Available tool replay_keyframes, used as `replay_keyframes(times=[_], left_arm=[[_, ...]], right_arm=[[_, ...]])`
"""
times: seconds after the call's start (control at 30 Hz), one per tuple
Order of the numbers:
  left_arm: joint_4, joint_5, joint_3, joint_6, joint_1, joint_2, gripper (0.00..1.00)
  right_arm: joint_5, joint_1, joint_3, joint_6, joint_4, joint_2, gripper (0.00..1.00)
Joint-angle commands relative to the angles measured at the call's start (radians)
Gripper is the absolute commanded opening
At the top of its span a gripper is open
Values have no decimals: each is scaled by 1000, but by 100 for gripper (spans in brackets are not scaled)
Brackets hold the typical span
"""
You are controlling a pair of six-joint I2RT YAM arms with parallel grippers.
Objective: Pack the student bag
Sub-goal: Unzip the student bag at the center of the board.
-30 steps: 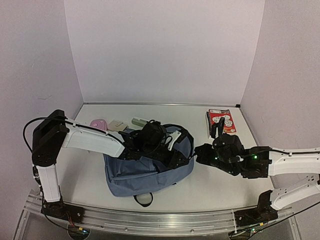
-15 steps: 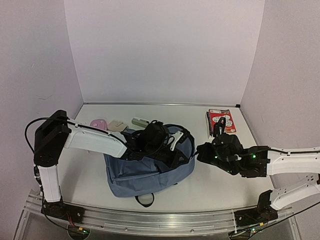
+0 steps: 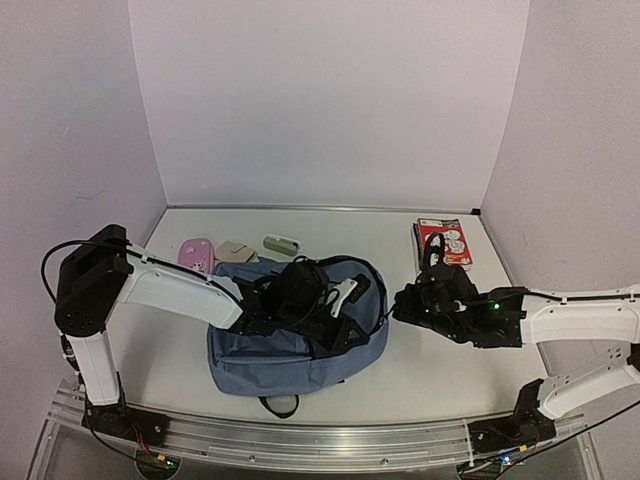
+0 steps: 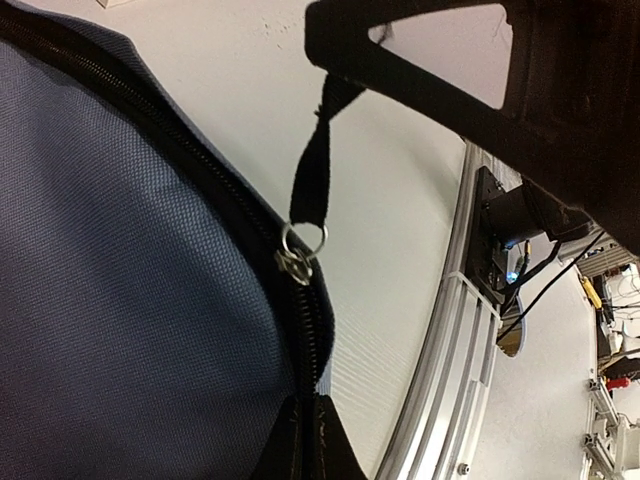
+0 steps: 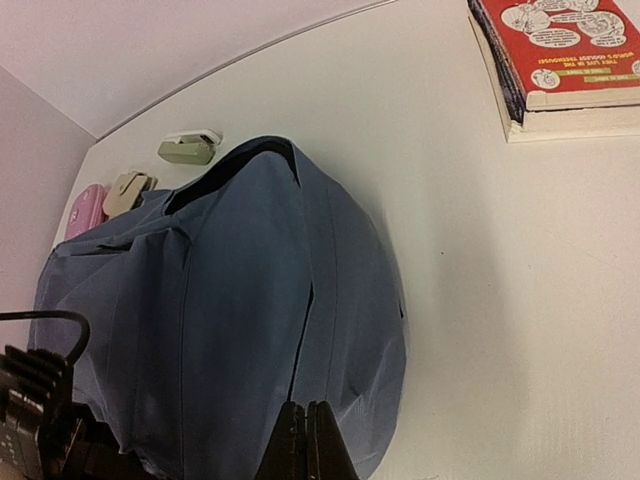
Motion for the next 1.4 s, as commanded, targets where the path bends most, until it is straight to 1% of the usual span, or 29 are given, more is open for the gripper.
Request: replay_keyframes(times=[0.0,0.3,0.77,0.87,0.93,1.0,1.07,1.1,1.17,1.23,1.33,1.37], left_arm=[[-69,25,-41,-30,-24,-49,0],[-117,26,-88,-52,-68,-92,0],[-220,12,-225,-106,-94,-238,0],[-221,-16,-244,-115,-94,-273,0],[-227,-64,-234,-116,-95,-291,0],[-231,-128,-215,-112,-94,-307,3],[-237,-179,-175,-104,-94,-311,10],[-240,-209,-151,-99,-94,-306,17],[-245,-252,-101,-89,-94,-287,34],[-232,-301,-53,-89,-94,-262,44],[-185,-349,-8,-106,-92,-221,57],[-171,-367,2,-117,-91,-205,62]], right_arm=[[36,-31,72,-40,31,29,0],[-8,-92,119,-83,50,110,0],[-107,-168,161,-125,159,256,0],[-138,-169,153,-124,189,263,0],[-169,-169,124,-127,242,247,0],[-211,-169,101,-140,284,229,0],[-250,-169,90,-150,302,221,0],[-265,-169,85,-154,307,218,0],[-282,-170,77,-156,312,216,0],[-294,-170,68,-155,315,213,0],[-300,-169,58,-147,319,204,0],[-301,-170,55,-144,320,199,0]])
